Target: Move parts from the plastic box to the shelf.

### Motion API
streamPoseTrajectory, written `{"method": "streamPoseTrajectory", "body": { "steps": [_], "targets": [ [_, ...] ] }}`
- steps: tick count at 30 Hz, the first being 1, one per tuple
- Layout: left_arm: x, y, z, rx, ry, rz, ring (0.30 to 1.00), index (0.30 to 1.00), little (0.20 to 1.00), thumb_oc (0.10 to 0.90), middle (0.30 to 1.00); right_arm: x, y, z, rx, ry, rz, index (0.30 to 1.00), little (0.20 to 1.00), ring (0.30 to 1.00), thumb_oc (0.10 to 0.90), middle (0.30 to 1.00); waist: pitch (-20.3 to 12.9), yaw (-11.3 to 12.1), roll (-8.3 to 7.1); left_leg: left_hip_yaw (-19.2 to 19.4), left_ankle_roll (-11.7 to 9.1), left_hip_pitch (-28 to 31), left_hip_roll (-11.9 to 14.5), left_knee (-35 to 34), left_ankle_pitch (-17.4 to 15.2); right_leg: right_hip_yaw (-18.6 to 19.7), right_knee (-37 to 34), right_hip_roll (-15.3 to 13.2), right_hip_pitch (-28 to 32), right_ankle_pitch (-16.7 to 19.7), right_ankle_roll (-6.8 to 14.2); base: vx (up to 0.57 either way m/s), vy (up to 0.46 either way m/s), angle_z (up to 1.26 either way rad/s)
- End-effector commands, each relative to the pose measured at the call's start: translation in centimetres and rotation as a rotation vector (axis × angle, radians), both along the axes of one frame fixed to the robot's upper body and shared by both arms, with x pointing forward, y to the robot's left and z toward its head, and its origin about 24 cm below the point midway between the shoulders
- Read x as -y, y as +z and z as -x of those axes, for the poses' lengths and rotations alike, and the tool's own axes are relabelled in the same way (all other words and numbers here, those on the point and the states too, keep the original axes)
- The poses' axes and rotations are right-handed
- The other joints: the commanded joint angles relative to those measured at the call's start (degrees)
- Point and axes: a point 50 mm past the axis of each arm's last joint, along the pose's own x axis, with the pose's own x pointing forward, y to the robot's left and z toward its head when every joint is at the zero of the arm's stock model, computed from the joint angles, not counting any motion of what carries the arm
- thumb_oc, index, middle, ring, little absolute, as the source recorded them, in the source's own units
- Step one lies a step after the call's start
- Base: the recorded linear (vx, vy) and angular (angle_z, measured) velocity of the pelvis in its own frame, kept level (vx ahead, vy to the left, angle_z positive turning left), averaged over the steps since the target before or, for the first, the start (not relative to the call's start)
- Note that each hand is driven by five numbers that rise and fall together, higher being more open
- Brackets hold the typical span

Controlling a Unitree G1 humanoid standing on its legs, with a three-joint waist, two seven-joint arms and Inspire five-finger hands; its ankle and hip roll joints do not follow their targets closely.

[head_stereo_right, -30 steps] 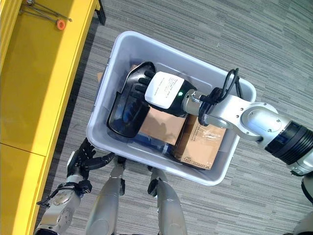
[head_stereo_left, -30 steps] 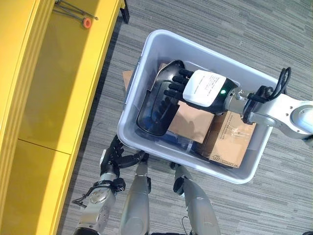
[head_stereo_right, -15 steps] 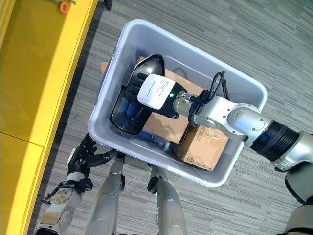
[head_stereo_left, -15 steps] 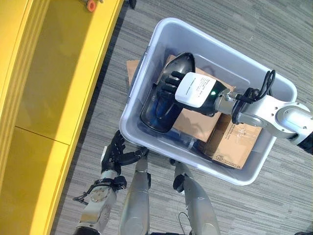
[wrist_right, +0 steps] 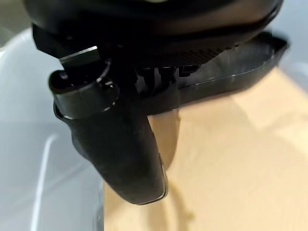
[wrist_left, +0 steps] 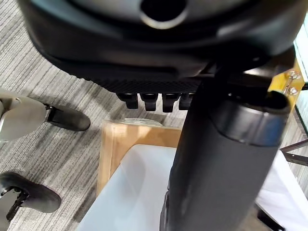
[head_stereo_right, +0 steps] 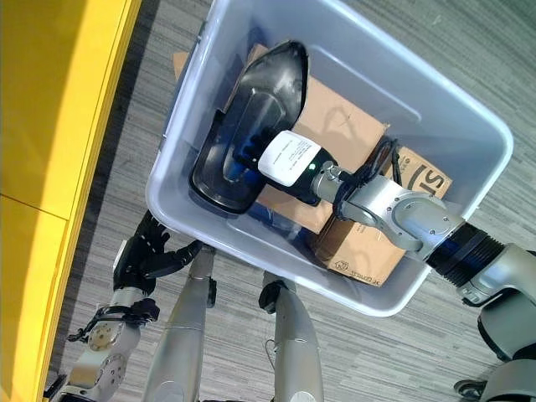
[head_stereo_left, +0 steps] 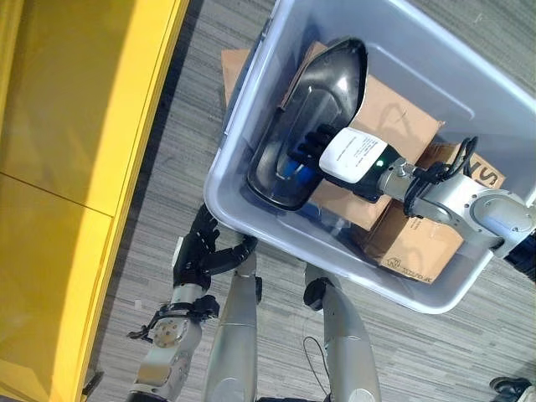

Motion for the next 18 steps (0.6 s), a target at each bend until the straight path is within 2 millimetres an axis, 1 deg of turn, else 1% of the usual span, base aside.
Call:
{"method": "streamPoseTrajectory", "body": {
  "steps": [1,2,5,7,8,9,10,12,13,14,15,18],
  "targets": [
    [-1.9,0.3,0.9,0.003,0.114,-0.026,1.0,1.0,1.0,0.9,1.0,-0.4,1.5,0.8,0.073,0.043,0.048,1.0,1.0,1.0,0.9,1.0,-0.5,-0.5,2.07,0.4,-0.6,-1.1,-0.6,7.2,-8.5,1.3,1.4,0.5,4.7,-5.4,5.4,0.08,-0.004,0.01],
    [-1.9,0.4,0.8,0.009,0.119,-0.024,1.0,1.0,1.0,0.9,1.0,-0.3,1.4,0.6,0.075,0.038,0.047,1.0,1.0,1.0,0.9,1.0,-0.5,-0.5,2.44,0.2,-0.6,-1.9,-0.6,8.1,-9.0,1.5,2.5,0.4,3.7,-6.0,5.4,0.01,0.019,0.04],
    [-1.9,0.8,0.7,0.028,0.128,-0.015,1.0,1.0,1.0,0.9,1.0,-0.5,1.3,0.4,0.087,0.037,0.039,1.0,1.0,1.0,0.9,1.0,-0.5,-0.6,3.15,0.1,-0.4,-4.5,-0.9,9.5,-9.2,1.4,4.4,-0.1,0.7,-6.3,5.3,0.01,0.006,0.01],
    [-1.9,0.8,0.7,0.031,0.131,-0.015,1.0,1.0,1.0,0.9,1.0,-0.4,1.3,0.2,0.094,0.032,0.034,1.0,1.0,1.0,0.9,1.0,-0.5,-0.5,3.27,0.1,-0.4,-5.2,-0.8,10.6,-9.9,1.5,5.7,-0.2,0.0,-7.0,5.5,0.0,0.0,0.0],
    [-1.9,1.0,0.7,0.042,0.134,-0.009,1.0,1.0,1.0,0.9,1.0,-0.3,1.2,0.0,0.105,0.023,0.033,1.0,1.0,1.0,0.9,1.0,-0.5,-0.5,3.72,-0.2,-0.3,-6.7,-1.0,11.3,-10.0,1.4,7.1,-0.5,-1.7,-7.3,5.4,0.0,0.0,0.0],
    [-1.9,1.0,0.6,0.043,0.134,-0.009,1.0,1.0,1.0,0.9,1.0,-0.3,1.2,-0.1,0.107,0.023,0.033,1.0,1.0,1.0,0.9,1.0,-0.5,-0.5,3.72,-0.3,-0.3,-6.9,-1.0,11.6,-10.2,1.4,7.4,-0.6,-1.9,-7.5,5.4,0.0,0.0,0.0],
    [-1.8,1.1,0.6,0.049,0.137,0.002,1.0,1.0,1.0,0.9,1.0,-0.3,1.1,-0.3,0.117,0.015,0.036,1.0,1.0,1.0,0.9,1.0,-0.5,-0.4,4.21,-0.4,-0.1,-7.8,-1.0,12.2,-10.3,1.4,8.6,-0.9,-3.2,-7.9,5.3,0.0,0.0,0.0],
    [-1.7,1.2,0.5,0.053,0.136,0.004,1.0,1.0,1.0,0.9,1.0,-0.3,1.0,-0.4,0.12,0.011,0.036,1.0,1.0,1.0,0.9,1.0,-0.5,-0.5,4.42,-0.5,-0.1,-8.5,-1.1,12.7,-10.5,1.4,9.4,-1.2,-3.9,-8.3,5.4,0.0,0.0,0.0],
    [-1.7,1.2,0.4,0.055,0.137,0.006,1.0,1.0,1.0,0.9,1.0,-0.2,1.1,-0.7,0.137,0.0,0.048,0.638,0.638,0.638,0.641,0.638,-0.5,-0.4,4.73,-0.6,0.0,-9.2,-1.2,13.2,-10.6,1.4,10.2,-1.5,-4.8,-8.5,5.4,0.0,0.0,0.0],
    [-1.6,1.3,0.3,0.059,0.136,0.008,1.0,1.0,1.0,0.9,1.0,-0.3,1.1,-0.8,0.14,0.002,0.054,0.319,0.319,0.319,0.414,0.319,-0.5,-0.4,4.84,-0.7,0.0,-9.6,-1.3,13.5,-10.7,1.4,10.5,-1.7,-5.2,-8.6,5.4,0.0,0.0,0.0],
    [-1.7,1.3,0.3,0.06,0.138,0.008,1.0,1.0,1.0,0.9,1.0,-0.3,1.0,-0.9,0.14,-0.001,0.06,0.3,0.3,0.3,0.4,0.3,-0.5,-0.4,4.95,-0.8,0.1,-9.9,-1.4,13.8,-10.7,1.4,11.0,-1.8,-5.5,-8.7,5.4,0.0,0.0,0.0],
    [-1.6,1.4,0.0,0.066,0.134,0.014,1.0,1.0,1.0,0.9,1.0,-0.7,0.8,-1.4,0.131,-0.004,0.065,0.3,0.3,0.3,0.4,0.3,-0.5,-0.5,5.08,-0.7,0.1,-9.8,-1.5,14.3,-10.9,1.3,11.9,-2.2,-5.5,-9.0,5.4,0.0,0.0,0.0]
  ]
}}
